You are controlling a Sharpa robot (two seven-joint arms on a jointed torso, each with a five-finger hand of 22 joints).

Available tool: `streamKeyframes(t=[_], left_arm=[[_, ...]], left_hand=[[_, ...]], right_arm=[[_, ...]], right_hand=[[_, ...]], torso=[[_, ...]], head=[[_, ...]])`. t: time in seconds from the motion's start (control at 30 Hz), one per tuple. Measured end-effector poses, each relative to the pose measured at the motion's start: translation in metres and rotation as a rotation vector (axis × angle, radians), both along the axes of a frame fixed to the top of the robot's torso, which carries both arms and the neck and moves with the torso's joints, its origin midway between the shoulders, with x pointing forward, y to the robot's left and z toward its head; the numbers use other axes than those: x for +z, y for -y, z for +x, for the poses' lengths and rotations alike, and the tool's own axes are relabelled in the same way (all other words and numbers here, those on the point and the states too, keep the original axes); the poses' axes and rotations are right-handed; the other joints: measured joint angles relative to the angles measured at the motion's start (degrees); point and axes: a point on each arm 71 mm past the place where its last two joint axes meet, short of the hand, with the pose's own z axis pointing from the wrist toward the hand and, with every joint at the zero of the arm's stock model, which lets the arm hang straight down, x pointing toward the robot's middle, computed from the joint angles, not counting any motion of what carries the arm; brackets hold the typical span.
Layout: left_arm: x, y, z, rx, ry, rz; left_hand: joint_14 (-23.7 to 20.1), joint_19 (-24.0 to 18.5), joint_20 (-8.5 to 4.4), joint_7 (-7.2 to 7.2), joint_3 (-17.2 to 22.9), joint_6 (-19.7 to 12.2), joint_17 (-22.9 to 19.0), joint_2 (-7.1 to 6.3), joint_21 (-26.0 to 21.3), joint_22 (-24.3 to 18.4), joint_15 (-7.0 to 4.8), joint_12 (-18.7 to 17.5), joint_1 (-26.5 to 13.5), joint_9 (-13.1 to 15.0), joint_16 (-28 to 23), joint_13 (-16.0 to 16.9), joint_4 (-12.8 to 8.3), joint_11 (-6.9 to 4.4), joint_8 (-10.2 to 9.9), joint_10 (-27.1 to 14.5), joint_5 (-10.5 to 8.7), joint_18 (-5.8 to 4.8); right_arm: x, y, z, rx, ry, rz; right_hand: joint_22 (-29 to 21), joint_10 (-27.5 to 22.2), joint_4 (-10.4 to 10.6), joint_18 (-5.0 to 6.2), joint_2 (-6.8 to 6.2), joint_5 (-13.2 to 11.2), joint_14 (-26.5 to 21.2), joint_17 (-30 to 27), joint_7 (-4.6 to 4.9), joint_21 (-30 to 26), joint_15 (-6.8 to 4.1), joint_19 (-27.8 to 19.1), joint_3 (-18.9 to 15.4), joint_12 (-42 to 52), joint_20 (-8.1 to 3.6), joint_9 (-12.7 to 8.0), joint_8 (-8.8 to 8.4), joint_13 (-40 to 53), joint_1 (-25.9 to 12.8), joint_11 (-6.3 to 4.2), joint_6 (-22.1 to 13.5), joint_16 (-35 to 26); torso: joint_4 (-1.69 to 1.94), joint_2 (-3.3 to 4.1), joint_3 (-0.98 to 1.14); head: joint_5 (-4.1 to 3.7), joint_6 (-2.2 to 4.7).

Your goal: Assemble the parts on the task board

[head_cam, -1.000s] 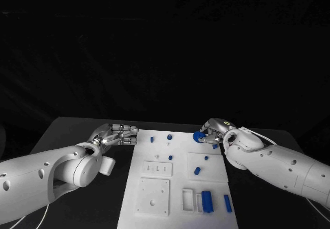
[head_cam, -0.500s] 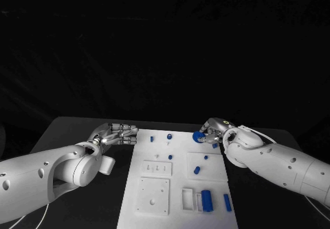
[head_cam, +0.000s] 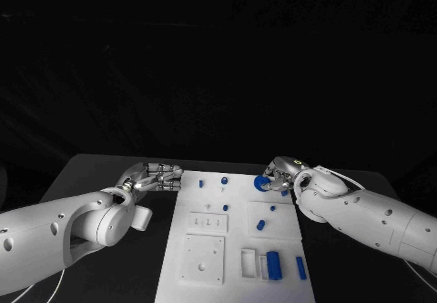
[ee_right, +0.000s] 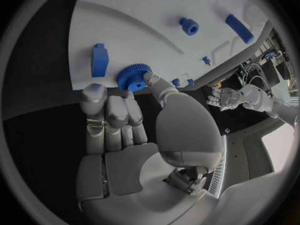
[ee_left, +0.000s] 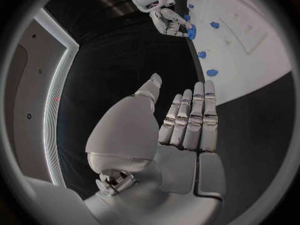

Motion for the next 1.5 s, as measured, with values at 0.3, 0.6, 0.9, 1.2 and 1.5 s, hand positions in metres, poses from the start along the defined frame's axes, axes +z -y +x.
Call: streamKeyframes(t=[0.3, 0.6, 0.9, 1.2, 1.5], left_arm=[[0.0, -0.001, 0.001, 0.004, 0.0, 0.001], [0.0, -0.001, 0.001, 0.004, 0.001, 0.002], [0.0, 0.0, 0.001, 0.002, 0.001, 0.001], [0.0, 0.001, 0.001, -0.001, 0.0, 0.0], [0.0, 0.003, 0.001, -0.003, 0.0, 0.0]], left_hand=[[0.0, 0.0, 0.0, 0.0, 0.0, 0.0, 0.0, 0.0, 0.0, 0.0, 0.0, 0.0, 0.0, 0.0, 0.0, 0.0, 0.0, 0.0, 0.0, 0.0, 0.0, 0.0], [0.0, 0.0, 0.0, 0.0, 0.0, 0.0, 0.0, 0.0, 0.0, 0.0, 0.0, 0.0, 0.0, 0.0, 0.0, 0.0, 0.0, 0.0, 0.0, 0.0, 0.0, 0.0], [0.0, 0.0, 0.0, 0.0, 0.0, 0.0, 0.0, 0.0, 0.0, 0.0, 0.0, 0.0, 0.0, 0.0, 0.0, 0.0, 0.0, 0.0, 0.0, 0.0, 0.0, 0.0], [0.0, 0.0, 0.0, 0.0, 0.0, 0.0, 0.0, 0.0, 0.0, 0.0, 0.0, 0.0, 0.0, 0.0, 0.0, 0.0, 0.0, 0.0, 0.0, 0.0, 0.0, 0.0], [0.0, 0.0, 0.0, 0.0, 0.0, 0.0, 0.0, 0.0, 0.0, 0.0, 0.0, 0.0, 0.0, 0.0, 0.0, 0.0, 0.0, 0.0, 0.0, 0.0, 0.0, 0.0]], right_arm=[[0.011, -0.02, -0.014, 0.053, 0.03, 0.007], [0.028, -0.056, -0.025, 0.125, 0.085, 0.021], [0.025, -0.098, -0.034, 0.198, 0.127, 0.001], [0.016, -0.122, -0.034, 0.22, 0.152, -0.025], [0.008, -0.127, -0.028, 0.197, 0.156, -0.05]], right_hand=[[-0.01, 0.77, -0.25, 0.01, -0.07, 0.65, 0.01, 0.18, -0.19, 1.43, 0.01, 0.0, 0.54, 0.95, 0.0, 0.26, 0.01, 0.0, -0.04, -0.26, 0.9, 0.3], [-0.01, 1.01, -0.09, 0.0, -0.07, -0.98, 0.01, 0.18, -0.29, 1.43, 0.01, 0.0, 0.7, 0.94, 0.0, 0.25, 0.01, -0.01, -0.04, -0.19, 1.13, 0.44], [-0.01, 1.01, 0.4, 0.01, -0.06, -1.37, 0.01, 0.04, -0.29, 1.65, 0.01, 0.0, 0.66, 0.94, 0.0, 0.24, -0.01, -0.01, -0.04, -0.19, 1.13, 0.44], [-0.02, 1.01, 0.56, 0.0, 0.11, -1.64, 0.01, -0.27, -0.3, 1.65, 0.01, 0.0, 0.82, 0.94, 0.0, 0.2, -0.06, -0.02, 0.14, -0.19, 1.11, 0.44], [-0.02, 1.01, 0.55, 0.0, 0.18, -1.64, 0.01, -0.4, -0.3, 1.65, 0.01, 0.0, 0.81, 0.94, 0.0, 0.06, -0.18, -0.02, 0.21, -0.19, 1.09, 0.44]], torso=[[-0.02, -0.08, -0.04], [0.14, -0.04, -0.04], [0.25, 0.07, -0.07], [0.3, 0.14, -0.07], [0.15, 0.14, -0.01]], head=[[0.02, 0.32], [0.25, 0.54], [0.83, 0.56], [1.01, 0.44], [1.53, 0.36]])
